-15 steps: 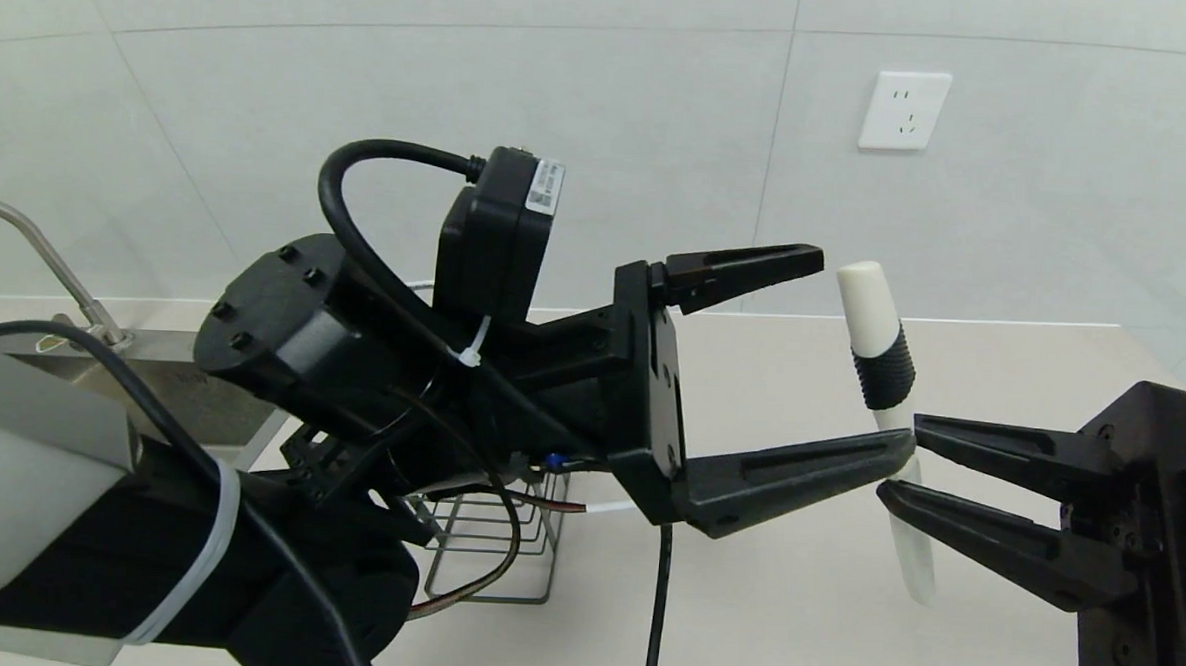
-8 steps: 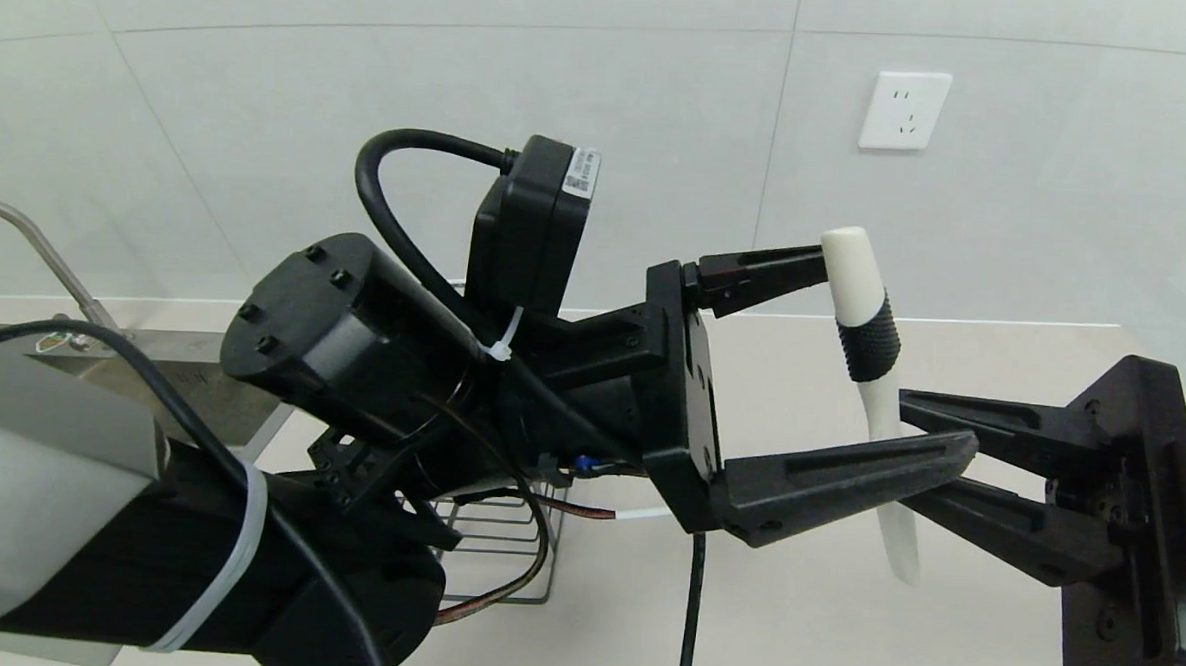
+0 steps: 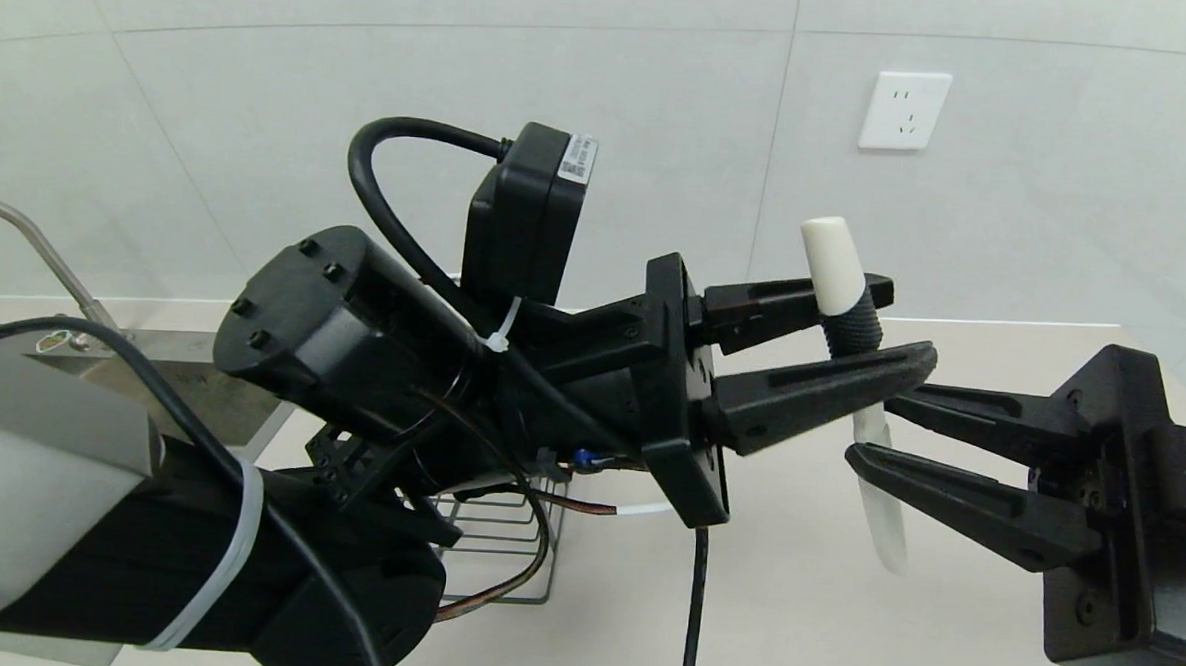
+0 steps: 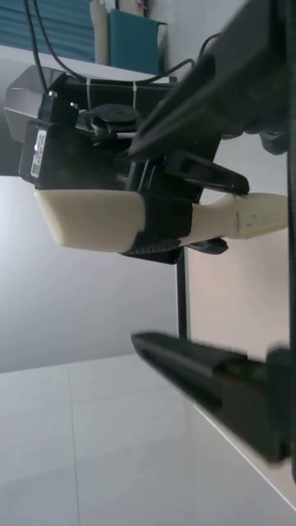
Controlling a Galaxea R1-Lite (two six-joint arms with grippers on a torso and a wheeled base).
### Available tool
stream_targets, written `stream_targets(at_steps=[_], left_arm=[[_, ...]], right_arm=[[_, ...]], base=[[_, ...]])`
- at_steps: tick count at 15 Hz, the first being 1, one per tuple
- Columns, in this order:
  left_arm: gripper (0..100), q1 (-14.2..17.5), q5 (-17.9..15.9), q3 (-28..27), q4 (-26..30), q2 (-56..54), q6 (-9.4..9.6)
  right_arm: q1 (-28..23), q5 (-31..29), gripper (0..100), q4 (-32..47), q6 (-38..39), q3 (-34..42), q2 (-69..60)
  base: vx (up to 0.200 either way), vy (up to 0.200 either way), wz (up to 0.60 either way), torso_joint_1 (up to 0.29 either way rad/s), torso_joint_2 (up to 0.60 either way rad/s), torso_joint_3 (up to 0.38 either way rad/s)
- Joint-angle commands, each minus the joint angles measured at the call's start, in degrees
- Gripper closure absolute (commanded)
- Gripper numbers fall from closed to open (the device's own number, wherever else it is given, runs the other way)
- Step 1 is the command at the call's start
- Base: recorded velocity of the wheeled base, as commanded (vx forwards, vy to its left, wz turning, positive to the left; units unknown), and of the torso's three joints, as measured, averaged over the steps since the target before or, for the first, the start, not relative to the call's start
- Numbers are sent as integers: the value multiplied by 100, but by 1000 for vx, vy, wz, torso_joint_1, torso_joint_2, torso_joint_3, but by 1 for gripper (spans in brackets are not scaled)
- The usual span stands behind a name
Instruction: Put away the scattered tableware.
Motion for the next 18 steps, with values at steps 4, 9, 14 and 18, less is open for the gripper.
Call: stream_targets(at_steps=[4, 9, 14, 18], left_arm=[[100, -8, 3, 12, -6, -51, 1], [100, 97, 346, 285, -6, -306, 18], [100, 660, 346, 1172, 1313, -1659, 889], [100, 1134, 522, 1243, 3229, -2802, 1899]], right_arm=[[-34, 22, 0, 19, -12, -56, 36], [-69, -180, 0, 37, 40, 462, -298], [-1818, -1287, 100, -16, 1921, 1218, -1045], [-2811, -1103, 100, -886, 1165, 3038, -2170]], base=[[0, 0, 0, 0, 0, 0], [0, 0, 0, 0, 0, 0], [0, 0, 0, 0, 0, 0], [0, 0, 0, 0, 0, 0]])
